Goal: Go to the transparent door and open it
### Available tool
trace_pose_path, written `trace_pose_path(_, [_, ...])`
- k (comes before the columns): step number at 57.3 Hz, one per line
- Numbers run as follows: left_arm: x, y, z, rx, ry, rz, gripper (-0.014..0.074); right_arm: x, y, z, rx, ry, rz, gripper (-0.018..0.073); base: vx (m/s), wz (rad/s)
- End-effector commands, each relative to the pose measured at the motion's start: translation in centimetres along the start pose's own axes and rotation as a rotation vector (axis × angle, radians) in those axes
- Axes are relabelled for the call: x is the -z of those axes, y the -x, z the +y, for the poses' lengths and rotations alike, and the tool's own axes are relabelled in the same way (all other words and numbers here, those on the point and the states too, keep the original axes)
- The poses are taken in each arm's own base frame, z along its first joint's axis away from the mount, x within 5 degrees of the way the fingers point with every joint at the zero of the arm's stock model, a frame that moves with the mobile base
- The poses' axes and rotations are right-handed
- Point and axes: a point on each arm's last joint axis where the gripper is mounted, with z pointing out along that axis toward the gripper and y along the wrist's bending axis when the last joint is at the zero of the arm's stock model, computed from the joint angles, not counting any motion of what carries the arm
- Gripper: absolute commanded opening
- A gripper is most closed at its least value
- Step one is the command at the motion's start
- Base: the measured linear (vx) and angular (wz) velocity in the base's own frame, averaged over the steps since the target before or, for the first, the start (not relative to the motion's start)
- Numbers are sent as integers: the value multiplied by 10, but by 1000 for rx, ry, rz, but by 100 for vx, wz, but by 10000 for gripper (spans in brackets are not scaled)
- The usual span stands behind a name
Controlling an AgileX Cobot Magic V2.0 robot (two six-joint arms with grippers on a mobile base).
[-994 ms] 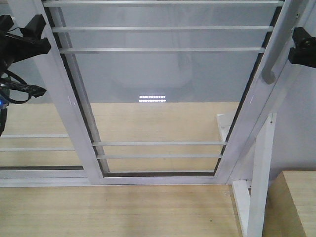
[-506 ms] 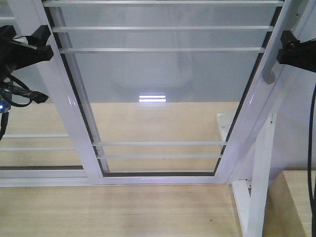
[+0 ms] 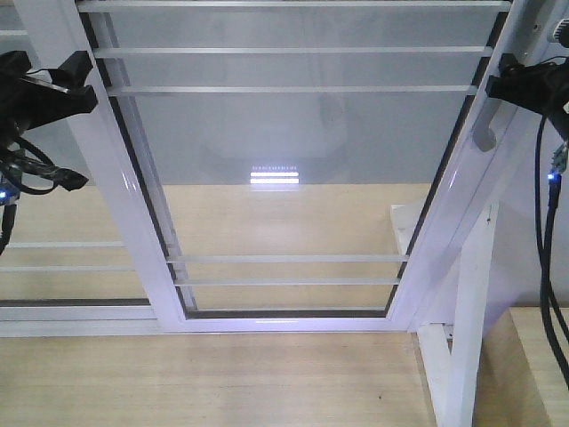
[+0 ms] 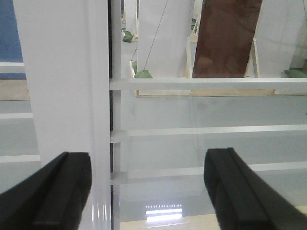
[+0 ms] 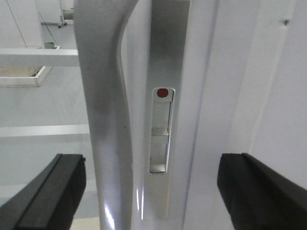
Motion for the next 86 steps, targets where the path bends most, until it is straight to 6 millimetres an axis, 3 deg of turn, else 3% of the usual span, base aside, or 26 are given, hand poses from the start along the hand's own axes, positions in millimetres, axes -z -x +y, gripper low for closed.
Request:
trace_pose_path(1, [4, 27, -1, 6, -7, -140, 585, -3, 30, 2, -27, 30, -153, 591, 0, 0])
trace_pose_path(13, [4, 27, -1, 6, -7, -140, 585, -15, 28, 10, -22, 117, -189, 587, 0, 0])
trace_pose_path(32, [4, 27, -1, 6, -6, -139, 585, -31, 33, 10, -31, 117, -218, 558, 0, 0])
trace_pose_path(39, [4, 27, -1, 6, -6, -138, 585, -31, 31, 11, -26, 120, -199, 433, 0, 0])
trace_pose_path(52, [4, 27, -1, 6, -6, -136, 585, -31, 29, 14, 13, 149, -188, -11, 0, 0])
trace_pose_path(66, [4, 27, -1, 6, -6, -135, 585, -29, 27, 36, 48, 248, -180, -9, 0, 0])
trace_pose_path(86, [4, 27, -1, 6, -6, -133, 585, -16, 26, 102, 66, 410, -183, -6, 0, 0])
